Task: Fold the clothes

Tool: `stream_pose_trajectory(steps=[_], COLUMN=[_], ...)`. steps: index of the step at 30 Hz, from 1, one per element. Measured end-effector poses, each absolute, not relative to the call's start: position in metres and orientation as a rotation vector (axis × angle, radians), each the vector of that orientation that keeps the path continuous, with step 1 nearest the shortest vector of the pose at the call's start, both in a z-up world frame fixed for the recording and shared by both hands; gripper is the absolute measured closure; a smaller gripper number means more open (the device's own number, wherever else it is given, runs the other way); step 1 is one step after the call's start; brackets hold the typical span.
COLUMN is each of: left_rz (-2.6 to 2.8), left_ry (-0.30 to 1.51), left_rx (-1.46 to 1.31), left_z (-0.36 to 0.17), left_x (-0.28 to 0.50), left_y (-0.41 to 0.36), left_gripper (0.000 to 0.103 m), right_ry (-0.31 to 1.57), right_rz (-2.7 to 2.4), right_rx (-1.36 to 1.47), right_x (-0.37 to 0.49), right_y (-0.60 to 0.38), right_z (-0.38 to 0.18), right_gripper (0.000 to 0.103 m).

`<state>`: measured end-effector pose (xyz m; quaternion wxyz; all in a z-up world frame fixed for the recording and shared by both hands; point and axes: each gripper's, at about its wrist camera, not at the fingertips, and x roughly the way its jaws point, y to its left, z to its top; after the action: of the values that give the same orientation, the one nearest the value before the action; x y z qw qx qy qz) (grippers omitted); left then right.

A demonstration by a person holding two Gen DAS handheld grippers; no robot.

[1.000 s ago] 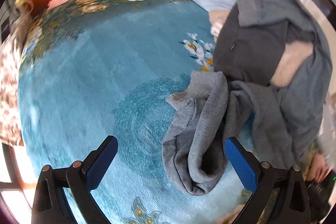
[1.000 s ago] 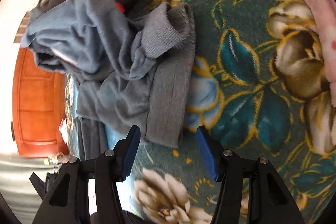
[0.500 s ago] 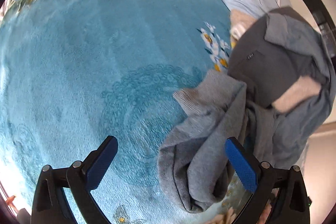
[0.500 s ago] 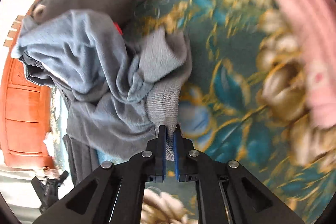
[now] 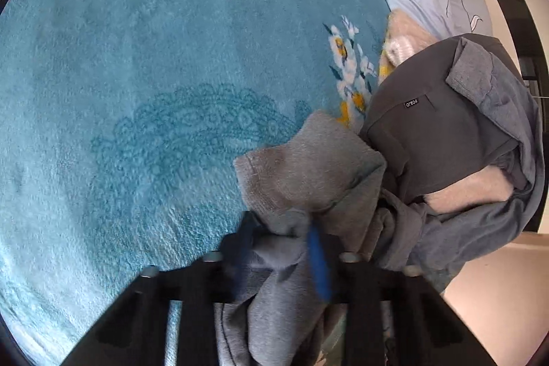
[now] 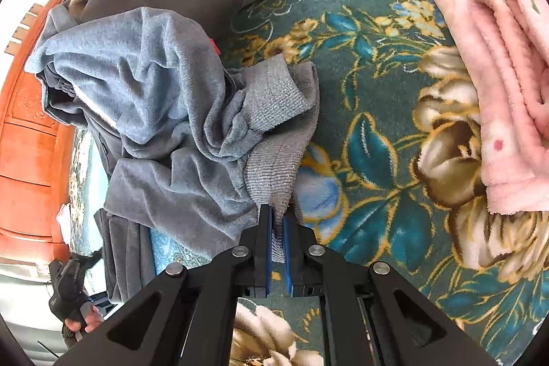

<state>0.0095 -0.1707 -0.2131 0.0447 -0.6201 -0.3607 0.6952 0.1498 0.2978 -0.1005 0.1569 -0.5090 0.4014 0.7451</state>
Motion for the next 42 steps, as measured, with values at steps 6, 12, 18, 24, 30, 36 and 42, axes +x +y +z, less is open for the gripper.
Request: stream_pose_trajectory(steps=[6, 12, 18, 24, 30, 36, 42], left_rz=[2.371, 2.621, 2.736, 2.734, 2.707, 2.724, 2.704], left_ry=[-0.994, -0.994, -0.998, -0.936, -0.942, -0.904, -0.804], left_rx=[-1.733, -1.407, -1.221, -1.423, -1.516, -1.518, -1.499], left_z=[-0.146, -0.043, 0.005, -0.029, -0.054, -0.055, -0.045], left_x=[0.006, 0.019, 0.058, 0.071, 0.076, 0.079, 0.057], left_y=[-0.197, -0.283, -0.342, -0.364, -0.353, -0.353, -0.335], left_gripper=[0.090, 0.090, 0.090, 0.090, 0.090, 0.090, 0.090], right_ry=[1.058, 0.984, 0.991, 0.985, 1.115, 1.040, 1.063], right_rz=[2.204, 2.259, 2.309, 2.275, 2.236, 2.307, 2.239], right_rx=[-1.440, -1.254, -1.096, -1.120, -1.211, -1.212, -1.248], right_x=[0.128, 0.185, 0.264, 0.321, 0.321, 0.302, 0.304], right_y=[0.304, 0.319, 0.323, 0.329, 0.311, 0.309, 0.317], right_z=[-0.057, 0.006, 0.048, 0.043, 0.008, 0.021, 0.001], right_gripper=[0.100, 0.100, 0.100, 0.100, 0.100, 0.100, 0.100])
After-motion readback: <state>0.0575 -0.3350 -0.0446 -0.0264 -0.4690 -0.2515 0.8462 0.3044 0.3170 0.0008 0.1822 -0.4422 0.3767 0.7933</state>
